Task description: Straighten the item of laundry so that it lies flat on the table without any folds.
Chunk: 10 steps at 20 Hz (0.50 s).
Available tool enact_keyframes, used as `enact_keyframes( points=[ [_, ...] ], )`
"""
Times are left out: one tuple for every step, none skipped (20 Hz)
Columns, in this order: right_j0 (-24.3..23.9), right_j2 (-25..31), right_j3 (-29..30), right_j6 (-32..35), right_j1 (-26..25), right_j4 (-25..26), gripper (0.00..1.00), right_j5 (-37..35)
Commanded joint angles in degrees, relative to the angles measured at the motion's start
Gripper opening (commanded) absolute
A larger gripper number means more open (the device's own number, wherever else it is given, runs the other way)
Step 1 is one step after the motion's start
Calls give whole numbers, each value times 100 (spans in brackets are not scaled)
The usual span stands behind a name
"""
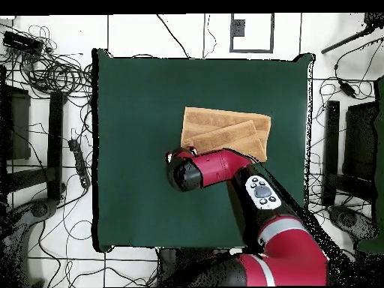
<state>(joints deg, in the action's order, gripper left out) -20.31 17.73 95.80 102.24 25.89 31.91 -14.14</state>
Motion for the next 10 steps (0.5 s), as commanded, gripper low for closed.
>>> enact_keyframes(
  points=[
    [-246, -99, 266, -388, -789, 659, 100, -274],
    [-252, -93, 242, -362, -807, 648, 100, -263],
    [-258, -87, 218, -337, -826, 637, 100, -252],
    [-326, -35, 230, -254, -858, 549, 100, -198],
    [-347, -21, 232, -198, -866, 501, 100, -173],
    [-344, -21, 221, -179, -855, 498, 100, -146],
    [-382, 10, 247, -177, -828, 470, 100, -153],
    [-425, 51, 278, -193, -798, 438, 100, -197],
    [-469, 92, 309, -210, -767, 405, 100, -240],
    [-482, 101, 344, -218, -716, 387, 100, -293]
  ],
)
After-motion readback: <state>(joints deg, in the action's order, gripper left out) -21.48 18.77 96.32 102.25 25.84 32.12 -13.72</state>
